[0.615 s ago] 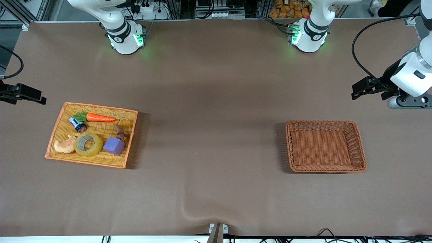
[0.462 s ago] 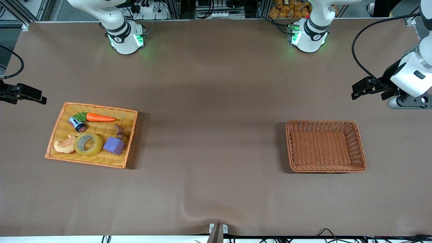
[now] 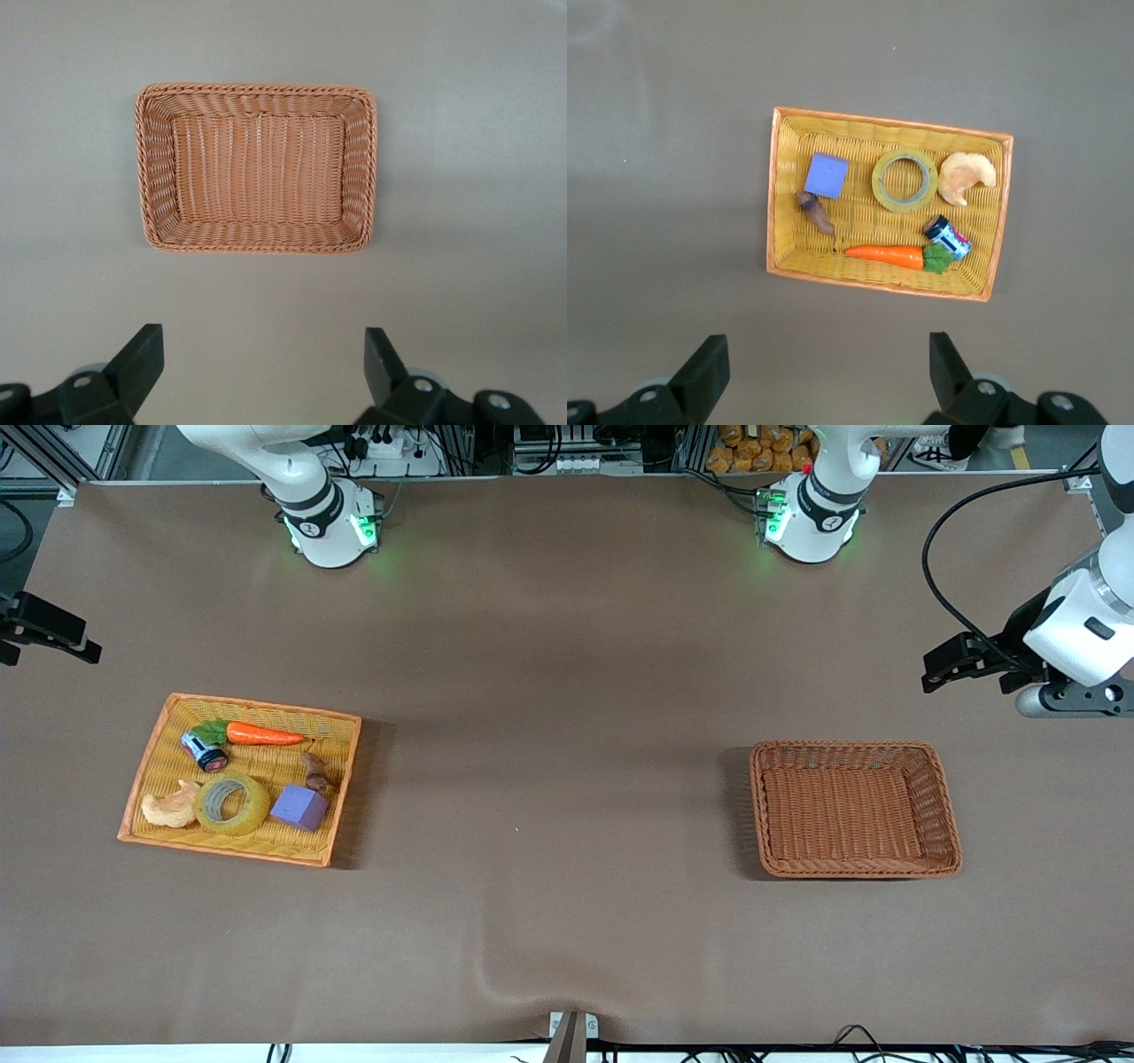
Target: Transfer tape with both arms
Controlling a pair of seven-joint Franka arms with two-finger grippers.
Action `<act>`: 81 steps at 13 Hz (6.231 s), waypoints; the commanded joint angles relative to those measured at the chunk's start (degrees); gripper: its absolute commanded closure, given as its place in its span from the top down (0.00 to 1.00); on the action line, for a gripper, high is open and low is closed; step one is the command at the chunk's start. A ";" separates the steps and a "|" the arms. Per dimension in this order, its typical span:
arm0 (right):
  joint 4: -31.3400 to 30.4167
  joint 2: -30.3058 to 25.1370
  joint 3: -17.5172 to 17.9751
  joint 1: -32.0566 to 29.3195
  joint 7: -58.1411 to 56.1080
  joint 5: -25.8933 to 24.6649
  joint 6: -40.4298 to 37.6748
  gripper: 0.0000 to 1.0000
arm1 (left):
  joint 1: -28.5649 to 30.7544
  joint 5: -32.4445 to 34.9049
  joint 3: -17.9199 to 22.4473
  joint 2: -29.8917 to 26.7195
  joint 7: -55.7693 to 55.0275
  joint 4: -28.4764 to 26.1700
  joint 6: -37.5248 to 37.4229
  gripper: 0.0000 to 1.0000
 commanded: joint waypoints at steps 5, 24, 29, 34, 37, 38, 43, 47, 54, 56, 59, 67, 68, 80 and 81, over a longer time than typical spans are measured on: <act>-6.56 -2.93 8.40 -8.08 0.18 -1.90 5.63 1.00 | 0.61 -1.32 -0.23 0.34 0.52 0.84 0.06 1.00; -40.11 9.89 12.24 -11.56 -18.36 -3.13 57.88 1.00 | 0.43 -1.32 -0.32 -0.19 -0.01 0.84 -14.41 1.00; -40.39 19.65 12.24 -13.05 -21.26 -3.13 64.25 1.00 | 0.43 -2.10 -0.76 -0.36 -0.09 1.01 -20.48 1.00; -40.48 22.12 12.32 -13.50 -21.18 -2.95 65.14 0.40 | 0.52 -6.85 -0.49 -0.72 -0.01 1.01 -32.53 1.00; -40.13 21.95 12.24 -13.32 -21.61 -2.95 64.17 0.00 | -0.35 -12.03 -1.54 -0.89 -0.09 1.19 -33.86 1.00; -39.69 21.25 12.32 -12.62 -21.27 -3.04 64.08 0.00 | -1.06 -14.39 -3.03 -1.33 -0.01 2.15 -33.95 1.00; -30.06 10.97 12.32 -11.83 -26.10 -3.13 41.73 0.00 | -1.68 -29.07 -10.94 -0.81 -4.20 2.24 -33.77 1.00; -16.06 11.31 12.50 -5.52 -23.56 -1.82 26.38 0.00 | -0.98 -34.62 -11.57 4.18 -8.54 6.88 -28.00 1.00; -2.11 23.84 12.50 20.49 21.22 -0.93 27.95 0.00 | 1.04 -42.29 -10.69 9.48 -6.16 10.77 -14.27 1.00; 1.08 30.44 12.50 25.24 28.54 -0.41 34.33 0.00 | 1.48 -41.84 -4.40 9.65 -5.29 10.86 -14.09 1.00; 1.62 38.53 12.67 32.18 35.40 1.53 47.69 0.00 | 1.49 -41.40 4.67 10.61 13.27 10.77 -12.33 1.00; 6.89 46.21 12.76 36.16 42.11 1.35 50.11 0.72 | 0.61 -41.49 8.91 15.98 18.30 10.59 -9.60 1.00; 6.89 45.68 12.59 36.08 42.11 1.09 50.02 1.00 | 0.08 -41.31 9.00 16.16 16.97 10.59 -9.52 1.00; -9.63 8.26 12.50 15.98 32.46 1.44 28.26 1.00 | -17.13 -25.14 9.00 26.51 -4.81 10.59 -1.89 1.00; -9.28 6.41 12.59 12.90 30.52 1.61 24.22 1.00 | -19.15 -25.66 8.82 28.44 -9.19 10.59 0.83 1.00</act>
